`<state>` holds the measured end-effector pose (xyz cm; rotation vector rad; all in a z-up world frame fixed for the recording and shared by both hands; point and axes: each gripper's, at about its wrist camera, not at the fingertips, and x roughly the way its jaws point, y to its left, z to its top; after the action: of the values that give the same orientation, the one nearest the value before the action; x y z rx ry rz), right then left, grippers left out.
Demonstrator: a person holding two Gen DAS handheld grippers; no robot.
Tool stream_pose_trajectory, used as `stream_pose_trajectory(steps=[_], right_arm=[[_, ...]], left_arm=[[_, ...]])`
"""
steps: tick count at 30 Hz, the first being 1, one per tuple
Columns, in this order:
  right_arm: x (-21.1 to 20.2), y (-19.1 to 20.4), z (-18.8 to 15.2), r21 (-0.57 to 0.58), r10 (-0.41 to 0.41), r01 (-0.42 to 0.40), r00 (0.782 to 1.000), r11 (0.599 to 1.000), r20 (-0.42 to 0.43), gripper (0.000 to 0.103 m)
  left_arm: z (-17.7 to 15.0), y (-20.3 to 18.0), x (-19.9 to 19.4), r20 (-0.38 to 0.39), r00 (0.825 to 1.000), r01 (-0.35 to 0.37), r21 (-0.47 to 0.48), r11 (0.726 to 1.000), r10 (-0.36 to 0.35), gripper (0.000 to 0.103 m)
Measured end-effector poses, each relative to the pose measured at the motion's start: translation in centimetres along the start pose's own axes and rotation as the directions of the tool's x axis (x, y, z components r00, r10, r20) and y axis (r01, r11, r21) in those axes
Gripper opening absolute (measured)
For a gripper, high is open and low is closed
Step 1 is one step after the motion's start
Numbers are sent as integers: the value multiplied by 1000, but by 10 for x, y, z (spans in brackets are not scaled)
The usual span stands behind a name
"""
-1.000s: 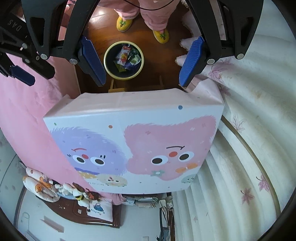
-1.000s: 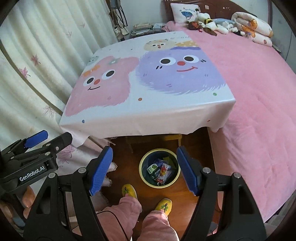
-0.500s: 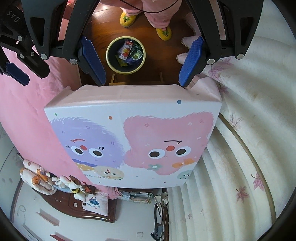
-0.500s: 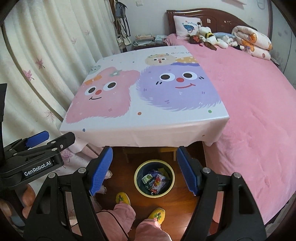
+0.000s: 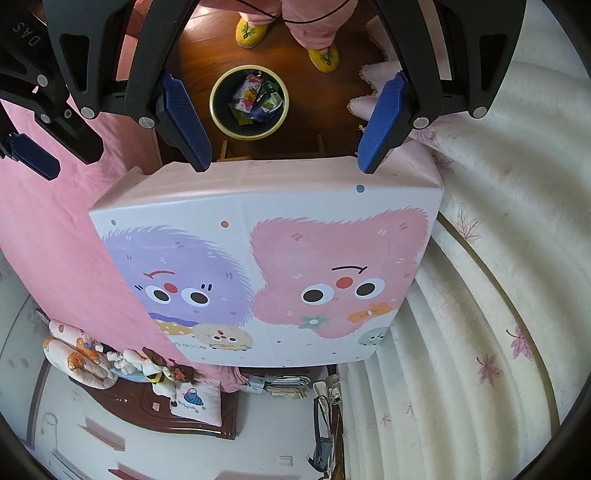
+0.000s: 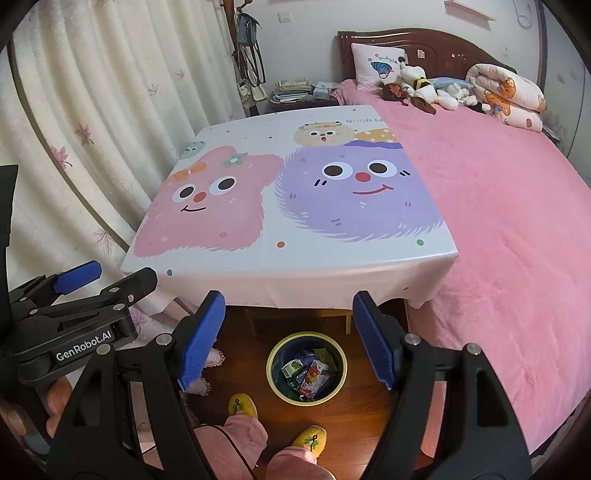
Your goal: Collect trash
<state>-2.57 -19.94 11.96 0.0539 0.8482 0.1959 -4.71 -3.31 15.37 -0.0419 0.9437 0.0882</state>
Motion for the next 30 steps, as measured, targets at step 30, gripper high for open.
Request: stream_pose_trajectory(steps=[30], right_arm=[[12, -3, -6, -6, 3, -3, 1000, 1000, -23, 69]], left_arm=[[-2, 7, 6, -17, 1000, 5, 1, 1000, -5, 83]])
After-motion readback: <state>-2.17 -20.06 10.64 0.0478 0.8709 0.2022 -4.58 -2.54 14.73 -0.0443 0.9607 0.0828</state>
